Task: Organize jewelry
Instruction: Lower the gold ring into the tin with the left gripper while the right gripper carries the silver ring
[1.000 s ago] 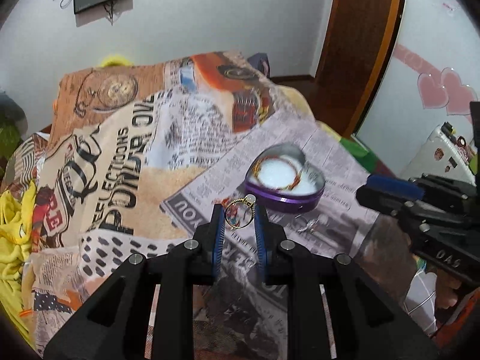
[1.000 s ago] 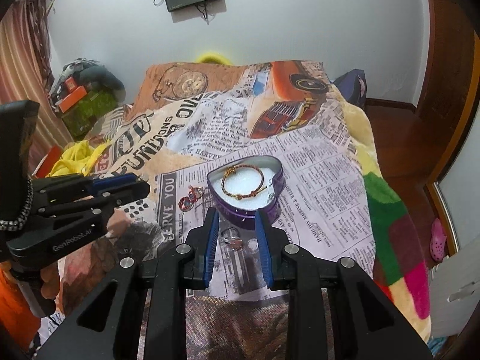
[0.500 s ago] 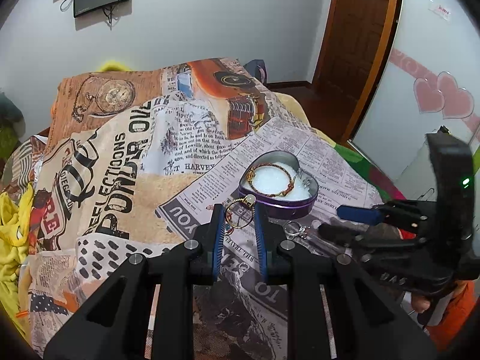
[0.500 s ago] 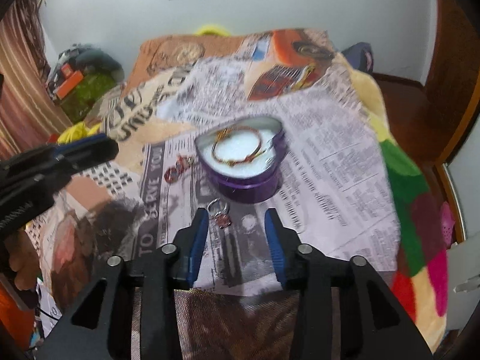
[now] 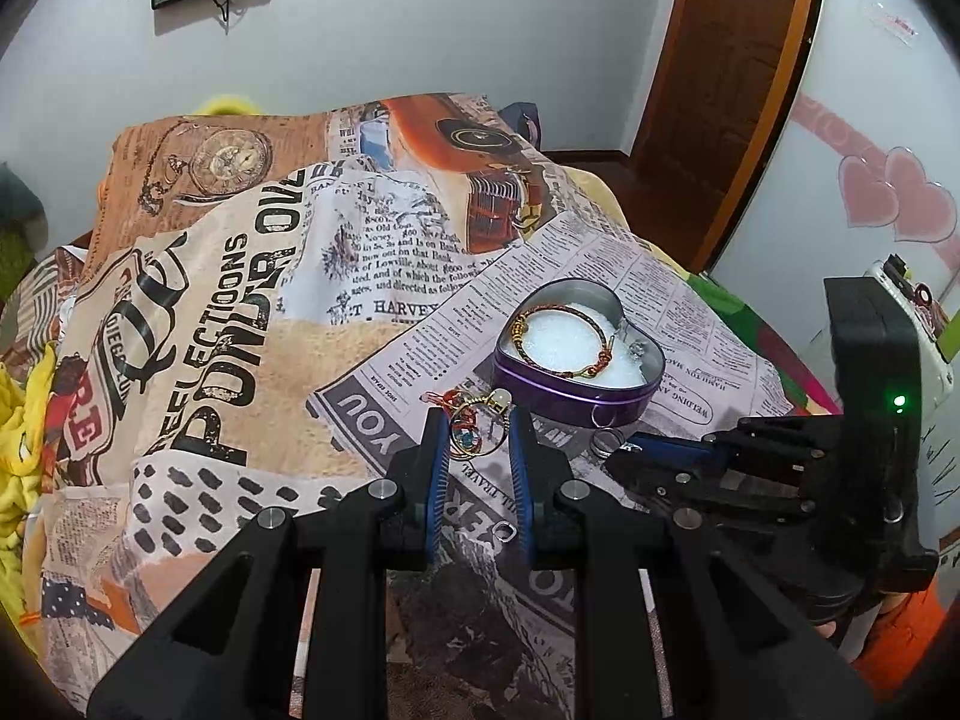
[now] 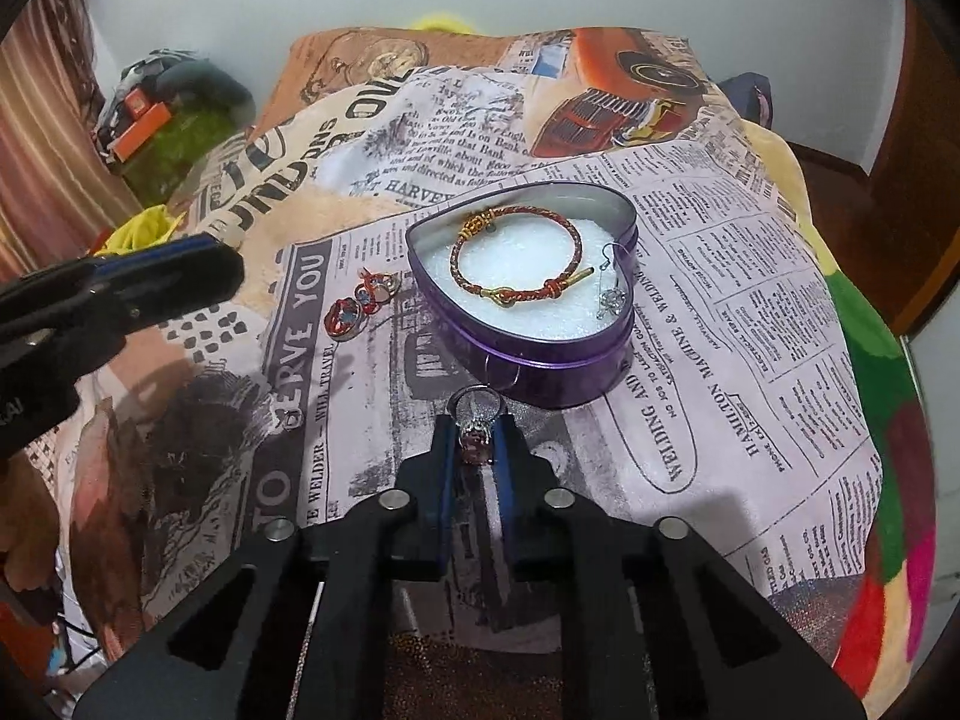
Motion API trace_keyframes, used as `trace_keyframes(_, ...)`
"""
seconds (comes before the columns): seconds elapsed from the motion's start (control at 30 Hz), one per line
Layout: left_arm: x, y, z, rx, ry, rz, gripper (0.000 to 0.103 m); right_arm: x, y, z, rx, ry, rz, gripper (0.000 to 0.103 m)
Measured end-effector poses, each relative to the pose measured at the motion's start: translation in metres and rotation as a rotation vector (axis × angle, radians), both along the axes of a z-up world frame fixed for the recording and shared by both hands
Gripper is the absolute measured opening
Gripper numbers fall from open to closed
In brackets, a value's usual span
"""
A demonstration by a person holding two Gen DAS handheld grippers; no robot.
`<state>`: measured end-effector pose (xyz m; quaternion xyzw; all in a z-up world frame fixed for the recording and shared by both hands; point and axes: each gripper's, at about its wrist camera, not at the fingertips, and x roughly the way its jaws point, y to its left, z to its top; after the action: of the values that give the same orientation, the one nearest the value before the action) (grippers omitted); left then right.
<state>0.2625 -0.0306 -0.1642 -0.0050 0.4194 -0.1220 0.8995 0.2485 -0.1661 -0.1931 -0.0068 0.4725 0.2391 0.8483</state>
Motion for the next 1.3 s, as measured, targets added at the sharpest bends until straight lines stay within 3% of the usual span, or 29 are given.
trace_keyframes(0.8, 0.027, -0.025, 0.016, -0.031, -0.047, -0.049, 0.019, 0.004, -0.028, 0.042, 0.065, -0.122, -0.092, 0.010)
trace_keyframes(1.3, 0.071, -0.038, -0.011, -0.056, 0.029, -0.080, 0.019, 0.029, -0.024, 0.036, 0.060, -0.114, -0.079, 0.010)
